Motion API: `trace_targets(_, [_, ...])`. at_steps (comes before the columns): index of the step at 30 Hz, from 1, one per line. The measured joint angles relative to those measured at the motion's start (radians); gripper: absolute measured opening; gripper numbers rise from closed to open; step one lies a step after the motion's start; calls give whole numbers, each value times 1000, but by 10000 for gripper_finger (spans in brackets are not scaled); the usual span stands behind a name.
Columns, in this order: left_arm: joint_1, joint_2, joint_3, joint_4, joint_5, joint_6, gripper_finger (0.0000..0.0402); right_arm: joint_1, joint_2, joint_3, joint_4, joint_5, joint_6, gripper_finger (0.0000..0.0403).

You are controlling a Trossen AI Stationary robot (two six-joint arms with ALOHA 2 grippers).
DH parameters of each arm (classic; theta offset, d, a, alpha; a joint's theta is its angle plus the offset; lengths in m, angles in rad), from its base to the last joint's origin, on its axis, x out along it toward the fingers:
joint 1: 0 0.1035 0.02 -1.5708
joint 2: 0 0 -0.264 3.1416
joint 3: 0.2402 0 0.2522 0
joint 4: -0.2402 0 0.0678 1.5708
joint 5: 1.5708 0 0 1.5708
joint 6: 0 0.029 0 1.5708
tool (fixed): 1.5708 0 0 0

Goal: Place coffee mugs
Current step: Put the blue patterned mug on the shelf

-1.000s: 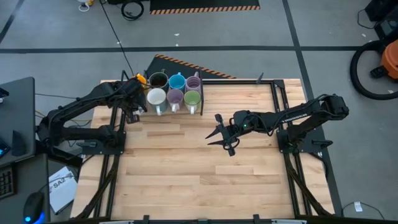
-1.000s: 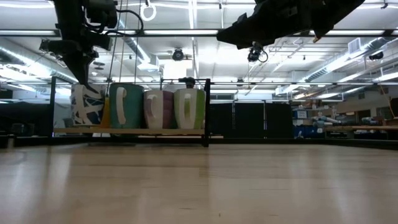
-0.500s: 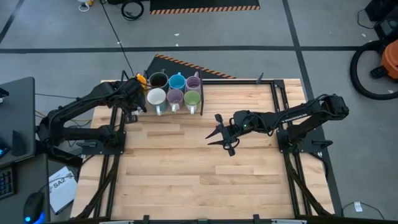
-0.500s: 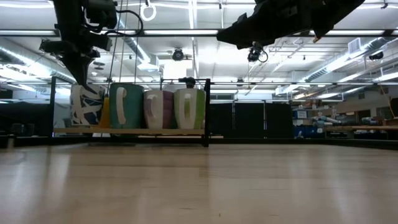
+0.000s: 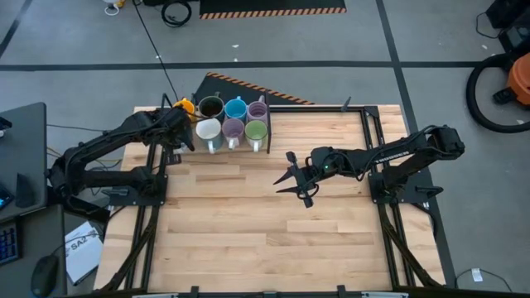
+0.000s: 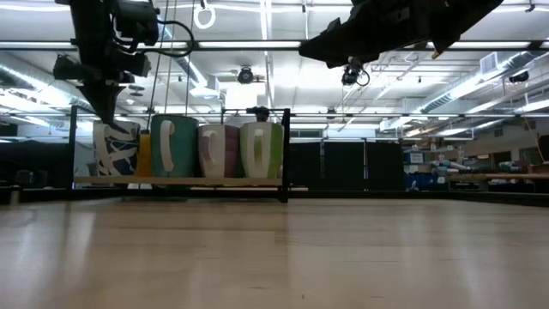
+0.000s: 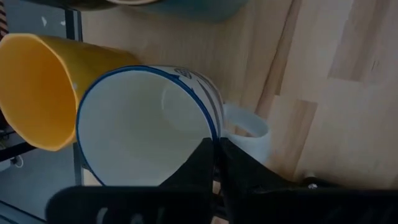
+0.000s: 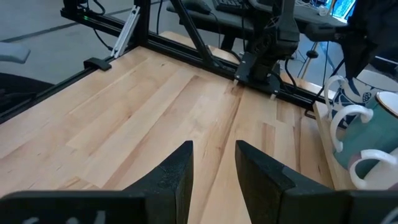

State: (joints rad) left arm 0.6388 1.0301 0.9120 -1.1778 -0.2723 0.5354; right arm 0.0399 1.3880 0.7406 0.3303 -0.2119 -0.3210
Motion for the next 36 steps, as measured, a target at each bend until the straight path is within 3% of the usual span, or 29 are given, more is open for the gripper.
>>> trace_targets(16, [-1,2,-3,-3,-18,0,49,0,0,0,20,0,0,125])
trace_targets(29, [-38,1,-2,-5,-38,-27,117,0,0,0,36,0,-3,125])
trace_targets(36, [-44,1,79,-34,-43,-52,119,0,0,0,36,0,-3,125])
